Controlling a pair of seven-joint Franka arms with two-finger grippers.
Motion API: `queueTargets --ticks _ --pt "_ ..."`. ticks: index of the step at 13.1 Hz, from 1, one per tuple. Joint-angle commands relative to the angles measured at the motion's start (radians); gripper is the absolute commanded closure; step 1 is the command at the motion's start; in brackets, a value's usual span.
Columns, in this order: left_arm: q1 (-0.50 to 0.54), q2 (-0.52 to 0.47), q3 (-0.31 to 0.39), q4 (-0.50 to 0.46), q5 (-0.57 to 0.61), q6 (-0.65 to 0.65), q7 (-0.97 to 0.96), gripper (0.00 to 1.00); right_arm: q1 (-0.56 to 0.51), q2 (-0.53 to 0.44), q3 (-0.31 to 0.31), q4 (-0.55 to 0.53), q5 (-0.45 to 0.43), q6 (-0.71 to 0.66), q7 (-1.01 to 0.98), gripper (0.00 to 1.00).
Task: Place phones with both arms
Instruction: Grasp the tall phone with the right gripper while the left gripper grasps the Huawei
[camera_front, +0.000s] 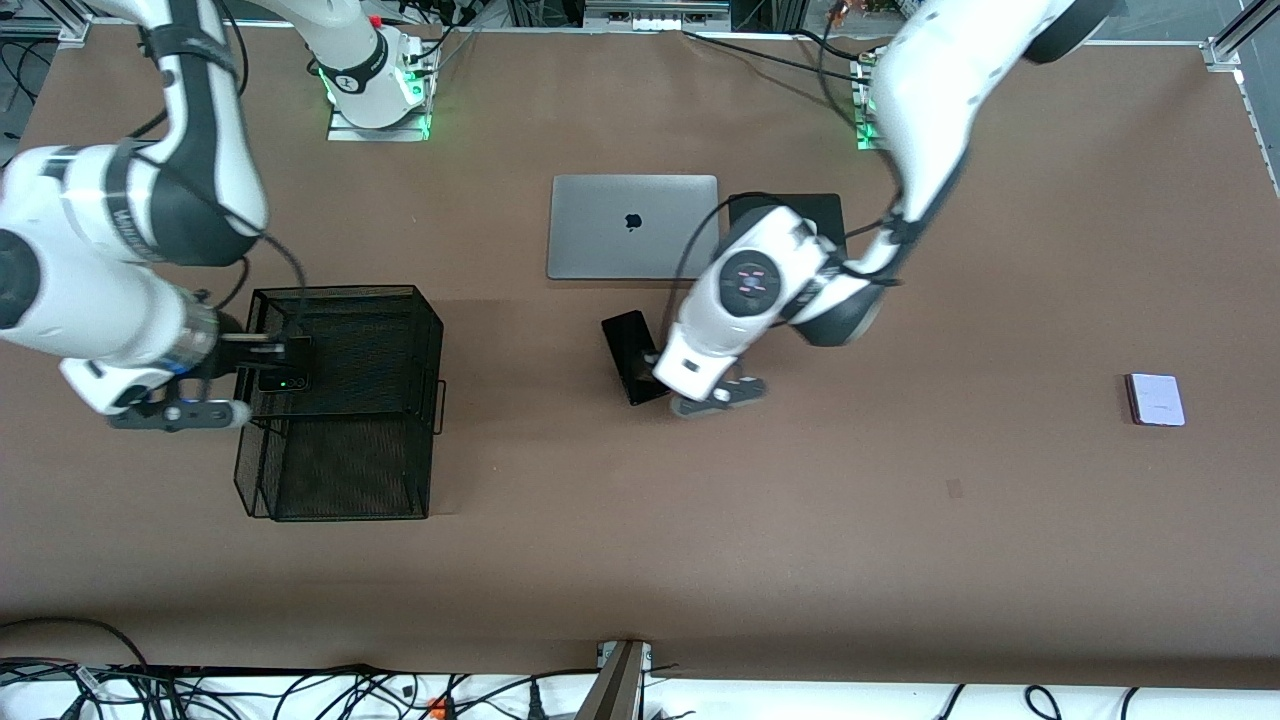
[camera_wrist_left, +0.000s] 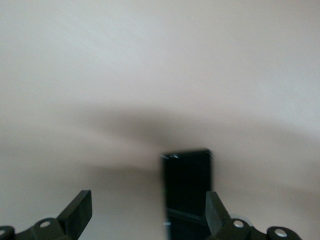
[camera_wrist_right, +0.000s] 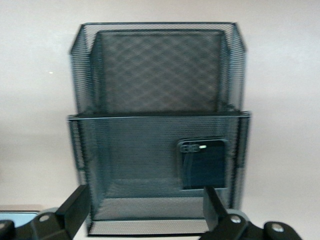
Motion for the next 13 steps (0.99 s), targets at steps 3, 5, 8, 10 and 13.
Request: queueTargets --ticks 3,5,8,10,13 --pt "0.191 -0.121 -0.003 -0.030 0.133 -0.289 0.174 0.00 0.173 0.067 -0.003 0.022 0.013 0.029 0.095 0.00" --pt "0.291 -0.134 -0.005 -0.034 0.141 -0.375 0.348 0.00 0.250 0.124 0.030 0.067 0.014 0.067 0.148 0.00" --pt "0.466 -0.128 -0.002 -0.043 0.143 -0.404 0.570 0.00 0.278 0.240 0.177 0.176 0.014 0.160 0.234 0.00" --pt "0.579 -0.111 -0.002 -0.043 0.155 -0.400 0.660 0.00 0.281 0.292 0.259 0.183 0.014 0.260 0.244 0.00" --pt "0.705 -0.083 -0.002 -0.043 0.260 -0.358 0.902 0.00 0.310 0.360 0.311 0.177 0.004 0.358 0.234 0.00"
